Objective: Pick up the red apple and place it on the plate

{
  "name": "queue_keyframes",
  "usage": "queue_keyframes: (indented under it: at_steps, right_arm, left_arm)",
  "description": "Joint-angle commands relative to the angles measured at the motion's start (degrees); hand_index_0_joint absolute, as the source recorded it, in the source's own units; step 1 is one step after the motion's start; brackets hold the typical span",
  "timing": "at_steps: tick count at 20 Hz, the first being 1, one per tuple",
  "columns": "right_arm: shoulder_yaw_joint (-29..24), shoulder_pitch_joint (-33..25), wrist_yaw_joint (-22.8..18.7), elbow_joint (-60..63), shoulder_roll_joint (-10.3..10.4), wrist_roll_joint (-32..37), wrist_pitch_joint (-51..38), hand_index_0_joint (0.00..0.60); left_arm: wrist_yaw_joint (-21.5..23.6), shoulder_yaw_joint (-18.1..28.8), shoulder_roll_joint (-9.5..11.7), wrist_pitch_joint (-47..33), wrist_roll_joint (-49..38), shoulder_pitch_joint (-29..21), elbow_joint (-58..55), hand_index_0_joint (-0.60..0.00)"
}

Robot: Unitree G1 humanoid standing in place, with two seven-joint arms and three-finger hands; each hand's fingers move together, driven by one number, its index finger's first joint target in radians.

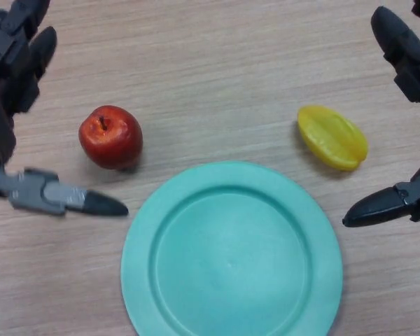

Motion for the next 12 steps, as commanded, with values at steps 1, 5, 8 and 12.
queue_keyframes:
  at_steps: [1,5,8,12]
  right_arm:
    - [-4.8,-1.2,0.2,-3.3,-1.6,-0.3,-5.5,0.000]
    - [-5.2,0.2,1.3,-3.5,-1.7,-0.7,-5.6,0.000]
    - [-5.9,1.1,2.1,-3.6,-2.0,-1.5,-5.0,0.000]
    - [-6.2,1.7,3.3,-3.9,-1.8,-3.7,-4.2,0.000]
  left_arm:
    - [3.8,0.0,3.3,-12.2,3.3,-6.0,5.4,0.000]
    - [6.8,-4.0,2.6,-20.4,9.5,-10.0,19.8,0.000]
    - [8.4,-5.8,1.3,-25.5,13.2,-11.3,28.3,0.000]
    - [12.4,-7.9,0.5,-32.2,17.1,-13.9,41.3,0.000]
